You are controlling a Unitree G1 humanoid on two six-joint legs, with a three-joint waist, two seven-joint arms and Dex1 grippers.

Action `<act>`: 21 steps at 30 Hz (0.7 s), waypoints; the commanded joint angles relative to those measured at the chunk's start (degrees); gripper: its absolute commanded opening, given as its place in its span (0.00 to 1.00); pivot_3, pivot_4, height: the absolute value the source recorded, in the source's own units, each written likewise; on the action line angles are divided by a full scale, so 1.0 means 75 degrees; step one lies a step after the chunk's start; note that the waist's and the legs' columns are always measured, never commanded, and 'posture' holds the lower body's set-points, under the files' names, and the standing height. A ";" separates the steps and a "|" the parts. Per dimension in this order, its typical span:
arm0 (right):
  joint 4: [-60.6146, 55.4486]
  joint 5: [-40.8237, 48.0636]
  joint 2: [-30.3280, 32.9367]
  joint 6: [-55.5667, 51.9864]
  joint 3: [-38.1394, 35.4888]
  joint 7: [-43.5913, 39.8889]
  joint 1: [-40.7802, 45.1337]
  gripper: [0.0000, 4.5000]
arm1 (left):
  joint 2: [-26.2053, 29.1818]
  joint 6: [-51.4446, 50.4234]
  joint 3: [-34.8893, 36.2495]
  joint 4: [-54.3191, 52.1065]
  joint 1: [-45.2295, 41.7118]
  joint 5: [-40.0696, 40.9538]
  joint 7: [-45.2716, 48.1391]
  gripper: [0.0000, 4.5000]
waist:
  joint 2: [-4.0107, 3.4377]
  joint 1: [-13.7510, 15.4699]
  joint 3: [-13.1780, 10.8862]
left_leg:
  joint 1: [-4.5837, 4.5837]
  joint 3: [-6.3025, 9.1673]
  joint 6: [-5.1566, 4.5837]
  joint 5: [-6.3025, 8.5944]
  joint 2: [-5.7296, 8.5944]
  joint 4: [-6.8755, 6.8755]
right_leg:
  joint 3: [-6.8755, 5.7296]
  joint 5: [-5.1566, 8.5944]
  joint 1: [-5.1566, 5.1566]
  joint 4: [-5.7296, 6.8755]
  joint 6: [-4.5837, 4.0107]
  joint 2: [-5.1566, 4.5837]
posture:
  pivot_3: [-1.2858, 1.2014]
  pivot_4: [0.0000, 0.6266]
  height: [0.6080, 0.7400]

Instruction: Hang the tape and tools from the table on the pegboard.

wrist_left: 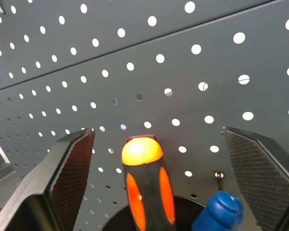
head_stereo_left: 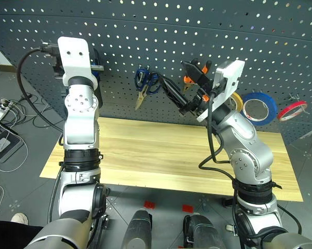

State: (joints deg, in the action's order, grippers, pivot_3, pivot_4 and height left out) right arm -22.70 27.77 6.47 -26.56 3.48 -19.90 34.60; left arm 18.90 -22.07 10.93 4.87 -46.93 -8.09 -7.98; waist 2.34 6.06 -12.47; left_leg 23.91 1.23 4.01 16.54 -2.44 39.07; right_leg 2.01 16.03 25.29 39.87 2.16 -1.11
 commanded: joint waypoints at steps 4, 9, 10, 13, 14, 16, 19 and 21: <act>-0.0451 0.0028 0.0132 0.0070 -0.0138 0.0057 -0.0046 1.00 | -0.0222 0.0094 -0.0074 -0.0825 -0.0058 0.0584 0.0545 0.99 | 0.0001 -0.0001 0.0000 | 0.0001 0.0000 0.0000 0.0000 0.0000 0.0001 | 0.0000 0.0000 0.0000 0.0000 0.0000 0.0000 | 0.60 0.27 1.00; -0.0641 -0.0062 0.0218 0.0048 -0.0190 0.0299 -0.0150 1.00 | -0.0323 -0.0117 -0.0224 -0.1797 0.0500 0.0953 0.1083 0.99 | -0.0002 -0.0016 0.0011 | -0.0004 -0.0006 0.0000 0.0000 -0.0001 -0.0001 | 0.0008 0.0000 0.0001 0.0002 0.0000 0.0000 | 0.60 0.26 1.00; -0.0701 -0.0080 0.0250 0.0033 -0.0198 0.0349 -0.0192 1.00 | -0.0335 -0.0147 -0.0283 -0.2036 0.0650 0.1017 0.1203 0.99 | -0.0001 -0.0016 0.0015 | -0.0005 -0.0007 0.0000 0.0000 -0.0002 -0.0002 | 0.0011 0.0000 0.0001 0.0003 0.0000 0.0000 | 0.60 0.26 1.00; -0.0965 -0.0159 0.0419 -0.0036 -0.0249 0.0508 -0.0463 1.00 | -0.0273 -0.0174 -0.0729 -0.3081 0.1263 0.1076 0.1675 0.99 | 0.0001 -0.0008 0.0018 | -0.0003 -0.0007 0.0000 0.0000 -0.0002 -0.0001 | 0.0013 0.0000 0.0001 0.0002 0.0000 0.0000 | 0.60 0.26 1.00; -0.1036 -0.0175 0.0471 -0.0057 -0.0256 0.0547 -0.0550 1.00 | -0.0305 -0.0278 -0.0796 -0.3330 0.1421 0.1124 0.1741 0.99 | 0.0002 -0.0001 0.0018 | -0.0002 -0.0007 0.0000 0.0000 -0.0001 0.0000 | 0.0015 0.0000 0.0001 0.0003 0.0000 -0.0001 | 0.59 0.26 1.00; -0.1187 -0.0273 0.0603 -0.0125 -0.0251 0.0659 -0.0803 1.00 | -0.0394 -0.0533 -0.0930 -0.3736 0.1845 0.1216 0.1838 0.99 | 0.0001 0.0009 0.0022 | -0.0002 -0.0006 0.0000 0.0000 -0.0001 0.0002 | 0.0015 0.0000 -0.0002 0.0002 0.0000 -0.0002 | 0.59 0.26 1.00; -0.1348 -0.0878 0.0890 -0.0292 -0.0145 0.1046 -0.1418 1.00 | -0.0488 -0.1054 -0.1264 -0.4203 0.2677 0.1227 0.1959 0.99 | -0.0005 0.0001 0.0087 | -0.0007 -0.0014 -0.0004 0.0003 -0.0001 0.0001 | 0.0028 0.0000 -0.0003 0.0002 0.0000 -0.0001 | 0.59 0.27 1.00; -0.1440 -0.1239 0.0978 -0.0331 -0.0062 0.1305 -0.1888 1.00 | -0.0636 -0.1510 -0.1408 -0.4405 0.3172 0.1263 0.1910 0.99 | -0.0004 -0.0003 0.0138 | -0.0014 -0.0017 -0.0010 0.0006 -0.0001 -0.0004 | 0.0033 0.0000 -0.0005 0.0002 0.0000 -0.0001 | 0.59 0.28 1.00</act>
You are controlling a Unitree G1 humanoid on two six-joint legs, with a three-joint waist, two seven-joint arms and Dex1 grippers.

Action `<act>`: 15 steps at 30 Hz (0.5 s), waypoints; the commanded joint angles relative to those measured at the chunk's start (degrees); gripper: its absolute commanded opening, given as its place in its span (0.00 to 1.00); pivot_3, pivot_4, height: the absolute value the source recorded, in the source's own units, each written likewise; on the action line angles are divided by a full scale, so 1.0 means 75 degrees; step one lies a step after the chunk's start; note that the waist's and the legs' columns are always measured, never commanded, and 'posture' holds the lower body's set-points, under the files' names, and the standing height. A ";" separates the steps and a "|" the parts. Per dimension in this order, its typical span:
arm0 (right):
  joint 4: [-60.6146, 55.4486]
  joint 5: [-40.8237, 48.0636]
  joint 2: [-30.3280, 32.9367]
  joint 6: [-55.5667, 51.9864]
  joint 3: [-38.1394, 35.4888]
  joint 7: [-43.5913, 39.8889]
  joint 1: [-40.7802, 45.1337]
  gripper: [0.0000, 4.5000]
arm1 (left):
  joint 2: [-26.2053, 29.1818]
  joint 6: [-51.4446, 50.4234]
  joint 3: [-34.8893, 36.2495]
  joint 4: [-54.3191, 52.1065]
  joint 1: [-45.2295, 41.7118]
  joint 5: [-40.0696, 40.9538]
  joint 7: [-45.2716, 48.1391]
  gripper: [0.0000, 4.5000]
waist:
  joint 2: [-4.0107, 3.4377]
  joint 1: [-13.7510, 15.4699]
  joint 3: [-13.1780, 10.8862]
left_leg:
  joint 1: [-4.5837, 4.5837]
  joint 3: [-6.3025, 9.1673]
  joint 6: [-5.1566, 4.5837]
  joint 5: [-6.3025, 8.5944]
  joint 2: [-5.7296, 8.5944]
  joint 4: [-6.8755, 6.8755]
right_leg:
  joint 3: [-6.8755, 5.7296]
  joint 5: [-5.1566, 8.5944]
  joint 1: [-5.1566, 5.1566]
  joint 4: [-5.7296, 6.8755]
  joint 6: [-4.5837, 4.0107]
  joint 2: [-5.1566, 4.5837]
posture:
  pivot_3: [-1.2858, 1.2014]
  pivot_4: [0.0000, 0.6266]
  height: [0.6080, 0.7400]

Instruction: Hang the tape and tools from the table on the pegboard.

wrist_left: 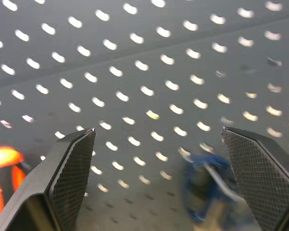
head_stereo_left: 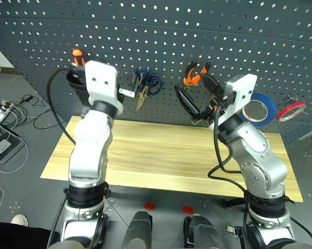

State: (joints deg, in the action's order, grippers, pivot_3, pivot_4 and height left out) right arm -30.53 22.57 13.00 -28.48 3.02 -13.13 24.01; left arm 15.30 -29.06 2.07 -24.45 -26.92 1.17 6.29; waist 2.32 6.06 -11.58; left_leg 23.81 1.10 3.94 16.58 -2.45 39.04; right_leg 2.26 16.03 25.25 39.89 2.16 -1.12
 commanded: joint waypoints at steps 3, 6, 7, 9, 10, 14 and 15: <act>-0.0404 -0.1002 0.0179 -0.0127 0.0121 0.0648 -0.1027 1.00 | -0.0390 -0.0953 -0.0297 -0.0529 0.1010 0.0068 -0.0087 0.99 | -0.0002 -0.0002 0.0023 | -0.0002 -0.0002 -0.0004 0.0000 0.0000 0.0004 | 0.0005 0.0001 -0.0005 -0.0003 -0.0001 0.0002 | 0.59 0.28 1.00; -0.0145 -0.1524 0.0304 -0.0103 0.0179 0.0806 -0.1446 1.00 | -0.0628 -0.1166 -0.0315 -0.0344 0.1427 0.0158 -0.0097 0.99 | -0.0004 -0.0002 0.0031 | -0.0008 0.0000 -0.0007 0.0000 0.0000 0.0006 | 0.0006 0.0001 -0.0015 -0.0005 -0.0001 0.0004 | 0.58 0.28 1.00; 0.0007 -0.1671 0.0340 -0.0105 0.0136 0.0872 -0.1518 1.00 | -0.0691 -0.1171 -0.0304 -0.0207 0.1594 0.0197 -0.0074 0.99 | -0.0004 -0.0003 0.0031 | -0.0010 -0.0001 -0.0008 0.0000 0.0002 0.0006 | 0.0008 0.0001 -0.0018 -0.0005 -0.0001 0.0004 | 0.58 0.28 1.00; 0.0309 -0.1876 0.0354 -0.0271 0.0000 0.1039 -0.1634 1.00 | -0.0744 -0.1084 -0.0278 0.0103 0.1898 0.0249 0.0000 0.99 | -0.0004 -0.0008 0.0036 | -0.0014 -0.0003 -0.0008 0.0000 0.0002 0.0006 | 0.0011 0.0001 -0.0020 -0.0007 -0.0001 0.0004 | 0.58 0.28 1.00; 0.0438 -0.1910 0.0295 -0.0379 -0.0110 0.1136 -0.1702 1.00 | -0.0740 -0.0991 -0.0267 0.0254 0.2028 0.0258 0.0046 0.99 | -0.0005 -0.0009 0.0037 | -0.0020 -0.0005 -0.0008 0.0000 0.0002 0.0003 | 0.0011 0.0001 -0.0023 -0.0012 -0.0001 0.0004 | 0.58 0.28 1.00; 0.0777 -0.1948 0.0035 -0.0853 -0.0399 0.1424 -0.1981 1.00 | -0.0493 -0.0562 -0.0455 0.0825 0.2312 0.0082 0.0286 0.99 | -0.0006 -0.0008 0.0038 | -0.0024 -0.0005 -0.0009 0.0001 0.0001 -0.0001 | 0.0010 0.0002 -0.0029 -0.0048 -0.0002 0.0004 | 0.58 0.29 1.00; 0.0833 -0.1953 -0.0049 -0.0979 -0.0450 0.1488 -0.2072 1.00 | -0.0453 -0.0487 -0.0494 0.1005 0.2377 0.0042 0.0312 0.99 | -0.0008 -0.0008 0.0039 | -0.0024 -0.0006 -0.0013 0.0003 0.0001 -0.0001 | 0.0011 0.0002 -0.0030 -0.0051 -0.0002 0.0004 | 0.58 0.29 1.00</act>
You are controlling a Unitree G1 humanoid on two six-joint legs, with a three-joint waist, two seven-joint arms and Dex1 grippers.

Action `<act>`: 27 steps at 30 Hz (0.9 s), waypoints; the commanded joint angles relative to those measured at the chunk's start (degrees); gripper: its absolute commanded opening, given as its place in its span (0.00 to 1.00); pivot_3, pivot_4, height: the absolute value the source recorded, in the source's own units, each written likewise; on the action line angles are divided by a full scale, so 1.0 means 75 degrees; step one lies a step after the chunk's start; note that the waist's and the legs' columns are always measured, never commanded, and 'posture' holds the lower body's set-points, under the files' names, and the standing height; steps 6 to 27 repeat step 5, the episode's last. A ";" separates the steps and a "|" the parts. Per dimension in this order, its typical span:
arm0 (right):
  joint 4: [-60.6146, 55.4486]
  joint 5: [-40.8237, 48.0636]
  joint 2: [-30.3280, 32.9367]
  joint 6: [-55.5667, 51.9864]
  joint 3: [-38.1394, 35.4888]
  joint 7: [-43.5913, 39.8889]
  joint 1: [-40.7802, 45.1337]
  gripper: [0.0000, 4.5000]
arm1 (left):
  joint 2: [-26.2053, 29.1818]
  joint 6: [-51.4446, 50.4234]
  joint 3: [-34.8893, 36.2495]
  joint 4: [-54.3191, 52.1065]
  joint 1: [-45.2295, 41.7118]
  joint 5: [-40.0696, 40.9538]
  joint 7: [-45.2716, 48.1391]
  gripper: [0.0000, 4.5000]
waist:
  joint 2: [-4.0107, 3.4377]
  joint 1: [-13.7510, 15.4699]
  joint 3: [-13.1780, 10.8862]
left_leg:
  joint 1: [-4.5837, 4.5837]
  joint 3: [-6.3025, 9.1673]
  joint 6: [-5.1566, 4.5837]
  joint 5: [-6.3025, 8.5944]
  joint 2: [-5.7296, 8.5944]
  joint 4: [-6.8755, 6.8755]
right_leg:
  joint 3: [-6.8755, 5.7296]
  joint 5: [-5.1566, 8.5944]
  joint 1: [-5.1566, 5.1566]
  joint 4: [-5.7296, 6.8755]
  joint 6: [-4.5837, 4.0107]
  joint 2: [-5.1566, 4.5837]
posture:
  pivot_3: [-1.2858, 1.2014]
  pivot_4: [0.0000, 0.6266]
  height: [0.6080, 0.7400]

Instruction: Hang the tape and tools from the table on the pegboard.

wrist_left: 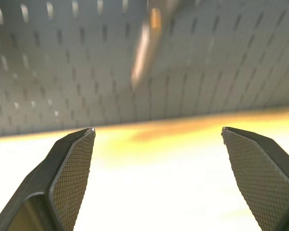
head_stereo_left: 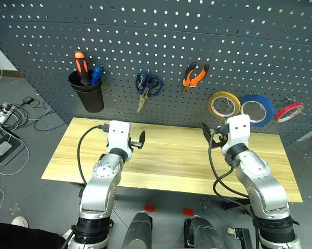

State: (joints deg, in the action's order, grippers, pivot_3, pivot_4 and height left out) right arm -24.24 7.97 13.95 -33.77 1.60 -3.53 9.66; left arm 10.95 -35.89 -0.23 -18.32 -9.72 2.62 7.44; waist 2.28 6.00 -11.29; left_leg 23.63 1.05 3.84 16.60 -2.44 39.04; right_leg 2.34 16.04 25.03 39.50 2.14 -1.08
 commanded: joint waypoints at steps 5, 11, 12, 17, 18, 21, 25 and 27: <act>0.0007 -0.0121 -0.0323 -0.0781 -0.0240 0.0296 -0.0421 1.00 | 0.0220 0.0503 -0.0295 0.0706 0.0225 -0.0108 0.0359 0.99 | -0.0008 -0.0010 0.0005 | -0.0004 -0.0002 -0.0022 0.0012 0.0000 -0.0001 | 0.0001 0.0000 -0.0003 -0.0002 0.0000 0.0000 | 0.57 0.29 1.00; 0.0007 -0.0121 -0.0323 -0.0781 -0.0240 0.0296 -0.0421 1.00 | 0.0220 0.0503 -0.0295 0.0706 0.0225 -0.0108 0.0359 0.99 | -0.0008 -0.0010 0.0005 | -0.0004 -0.0002 -0.0022 0.0012 0.0000 -0.0001 | 0.0001 0.0000 -0.0003 -0.0002 0.0000 0.0000 | 0.57 0.29 1.00; 0.0007 -0.0121 -0.0323 -0.0781 -0.0240 0.0296 -0.0421 1.00 | 0.0220 0.0503 -0.0295 0.0706 0.0225 -0.0108 0.0359 0.99 | -0.0008 -0.0010 0.0005 | -0.0004 -0.0002 -0.0022 0.0012 0.0000 -0.0001 | 0.0001 0.0000 -0.0003 -0.0002 0.0000 0.0000 | 0.57 0.29 1.00; 0.0007 -0.0121 -0.0323 -0.0781 -0.0240 0.0296 -0.0421 1.00 | 0.0220 0.0503 -0.0295 0.0706 0.0225 -0.0108 0.0359 0.99 | -0.0008 -0.0010 0.0005 | -0.0004 -0.0002 -0.0022 0.0012 0.0000 -0.0001 | 0.0001 0.0000 -0.0003 -0.0002 0.0000 0.0000 | 0.57 0.29 1.00; 0.0007 -0.0121 -0.0323 -0.0781 -0.0240 0.0296 -0.0421 1.00 | 0.0220 0.0503 -0.0295 0.0706 0.0225 -0.0108 0.0359 0.99 | -0.0008 -0.0010 0.0005 | -0.0004 -0.0002 -0.0022 0.0012 0.0000 -0.0001 | 0.0001 0.0000 -0.0003 -0.0002 0.0000 0.0000 | 0.57 0.29 1.00; 0.0007 -0.0121 -0.0323 -0.0781 -0.0240 0.0296 -0.0421 1.00 | 0.0220 0.0503 -0.0295 0.0706 0.0225 -0.0108 0.0359 0.99 | -0.0008 -0.0010 0.0005 | -0.0004 -0.0002 -0.0022 0.0012 0.0000 -0.0001 | 0.0001 0.0000 -0.0003 -0.0002 0.0000 0.0000 | 0.57 0.29 1.00; 0.0007 -0.0121 -0.0323 -0.0781 -0.0240 0.0296 -0.0421 1.00 | 0.0220 0.0503 -0.0295 0.0706 0.0225 -0.0108 0.0359 0.99 | -0.0008 -0.0010 0.0005 | -0.0004 -0.0002 -0.0022 0.0012 0.0000 -0.0001 | 0.0001 0.0000 -0.0003 -0.0002 0.0000 0.0000 | 0.57 0.29 1.00; 0.0007 -0.0121 -0.0323 -0.0781 -0.0240 0.0296 -0.0421 1.00 | 0.0220 0.0503 -0.0295 0.0706 0.0225 -0.0108 0.0359 0.99 | -0.0008 -0.0010 0.0005 | -0.0004 -0.0002 -0.0022 0.0012 0.0000 -0.0001 | 0.0001 0.0000 -0.0003 -0.0002 0.0000 0.0000 | 0.57 0.29 1.00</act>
